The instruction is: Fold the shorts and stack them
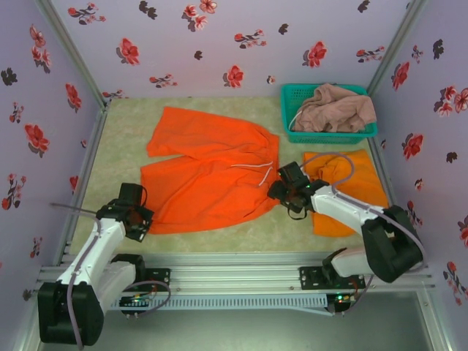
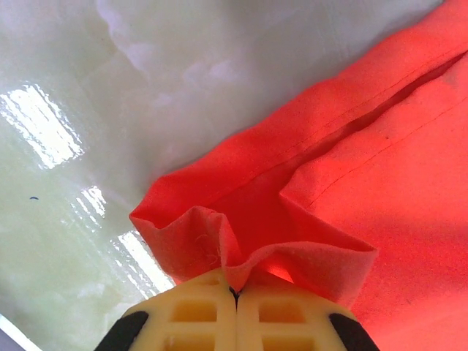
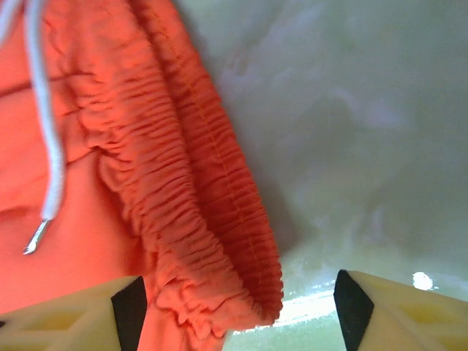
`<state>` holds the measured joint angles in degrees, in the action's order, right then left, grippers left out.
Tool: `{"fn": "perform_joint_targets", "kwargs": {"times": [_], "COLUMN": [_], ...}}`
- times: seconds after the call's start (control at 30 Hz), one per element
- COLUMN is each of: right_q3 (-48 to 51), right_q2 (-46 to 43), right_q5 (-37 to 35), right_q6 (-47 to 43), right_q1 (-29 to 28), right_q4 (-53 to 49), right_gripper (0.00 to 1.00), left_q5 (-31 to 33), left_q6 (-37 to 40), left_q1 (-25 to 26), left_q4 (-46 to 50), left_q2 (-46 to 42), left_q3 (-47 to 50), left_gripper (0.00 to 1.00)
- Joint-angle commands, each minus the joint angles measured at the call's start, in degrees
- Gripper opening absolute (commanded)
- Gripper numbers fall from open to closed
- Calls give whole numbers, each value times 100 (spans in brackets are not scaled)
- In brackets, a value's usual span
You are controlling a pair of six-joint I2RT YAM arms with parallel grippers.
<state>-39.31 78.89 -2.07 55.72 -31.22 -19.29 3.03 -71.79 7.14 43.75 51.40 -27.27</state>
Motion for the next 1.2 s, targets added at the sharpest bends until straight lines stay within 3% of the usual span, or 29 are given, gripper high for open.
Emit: {"fn": "perform_joint_targets", "kwargs": {"times": [0.0, 0.53, 1.17], "right_q3": [-34, -336, -2257], "right_q2": [310, 407, -1170], "right_q5": [86, -95, -234], "right_q6": [303, 205, -1177], "right_q1": [29, 55, 49], "right_q4": [329, 93, -2227], "right_gripper": [60, 9, 5], "left_q5": [163, 508, 1493], "left_q6": [114, 543, 2394], "left_q1": [35, 24, -248], "left_q4": [-54, 45, 1792], "left_q2": [-77, -173, -395], "left_q3": [-62, -524, -4147], "left_gripper": [0, 0, 0]}}
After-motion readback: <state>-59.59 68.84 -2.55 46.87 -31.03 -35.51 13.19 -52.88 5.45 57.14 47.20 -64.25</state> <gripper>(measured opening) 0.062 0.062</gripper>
